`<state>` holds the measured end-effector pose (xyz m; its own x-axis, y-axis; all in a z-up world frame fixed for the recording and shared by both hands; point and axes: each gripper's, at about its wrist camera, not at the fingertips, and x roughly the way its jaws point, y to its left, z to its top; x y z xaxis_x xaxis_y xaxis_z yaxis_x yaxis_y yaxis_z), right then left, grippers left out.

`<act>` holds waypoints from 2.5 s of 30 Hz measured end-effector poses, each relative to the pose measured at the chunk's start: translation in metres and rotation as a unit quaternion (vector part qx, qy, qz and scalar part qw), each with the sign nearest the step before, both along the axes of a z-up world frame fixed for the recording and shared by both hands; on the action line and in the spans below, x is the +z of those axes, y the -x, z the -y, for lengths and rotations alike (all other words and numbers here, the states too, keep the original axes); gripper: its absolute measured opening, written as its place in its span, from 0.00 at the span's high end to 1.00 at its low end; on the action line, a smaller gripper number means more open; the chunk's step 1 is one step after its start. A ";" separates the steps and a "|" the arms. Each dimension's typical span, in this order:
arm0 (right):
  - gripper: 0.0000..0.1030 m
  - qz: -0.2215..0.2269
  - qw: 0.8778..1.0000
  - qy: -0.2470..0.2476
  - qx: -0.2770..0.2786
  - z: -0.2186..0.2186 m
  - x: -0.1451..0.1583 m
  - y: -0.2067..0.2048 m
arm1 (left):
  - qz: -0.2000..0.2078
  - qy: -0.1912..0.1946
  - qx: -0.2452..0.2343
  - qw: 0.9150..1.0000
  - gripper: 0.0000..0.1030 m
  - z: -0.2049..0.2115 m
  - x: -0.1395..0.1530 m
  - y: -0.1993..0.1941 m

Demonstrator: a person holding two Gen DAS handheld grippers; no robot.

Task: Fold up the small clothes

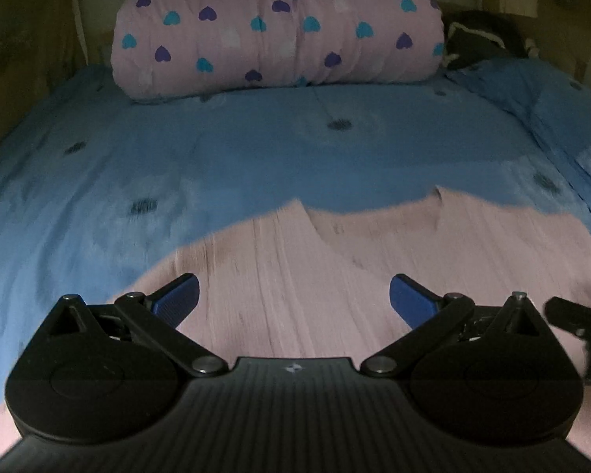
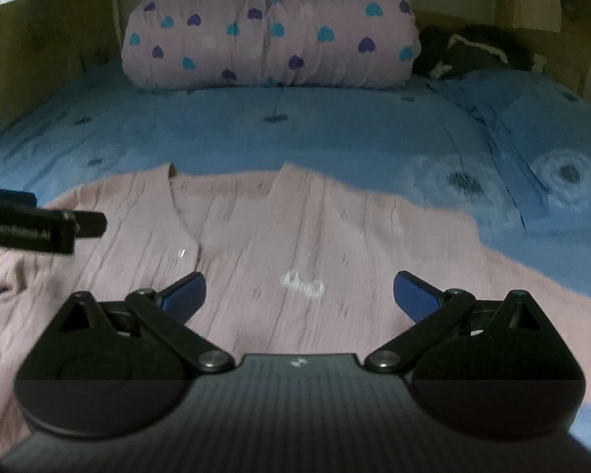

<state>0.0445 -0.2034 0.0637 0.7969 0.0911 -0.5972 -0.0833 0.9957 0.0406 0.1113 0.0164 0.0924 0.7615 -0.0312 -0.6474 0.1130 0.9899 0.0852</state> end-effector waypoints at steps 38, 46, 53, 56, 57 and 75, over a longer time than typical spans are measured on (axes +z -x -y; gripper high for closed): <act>0.60 -0.104 0.989 -0.056 0.093 0.011 -0.039 -0.214 | -0.072 0.031 -0.056 0.995 0.73 0.000 -0.071 -0.175; 0.87 -0.002 0.994 -0.049 0.098 0.008 -0.026 -0.184 | 0.029 -0.014 -0.047 0.998 0.93 0.008 -0.062 -0.165; 0.85 -0.021 0.997 -0.027 0.072 0.001 -0.058 -0.198 | 0.016 -0.048 -0.032 0.998 0.92 0.012 -0.094 -0.175; 0.85 -0.010 0.998 -0.016 0.065 -0.002 -0.060 -0.198 | 0.014 -0.054 -0.027 0.998 0.90 0.013 -0.092 -0.174; 0.83 -0.009 0.998 -0.012 0.063 -0.004 -0.059 -0.198 | 0.010 -0.050 -0.028 0.998 0.90 0.013 -0.089 -0.173; 0.53 0.048 0.991 -0.122 0.030 0.040 0.008 -0.087 | 0.004 -0.026 -0.023 0.999 0.33 -0.001 0.016 -0.067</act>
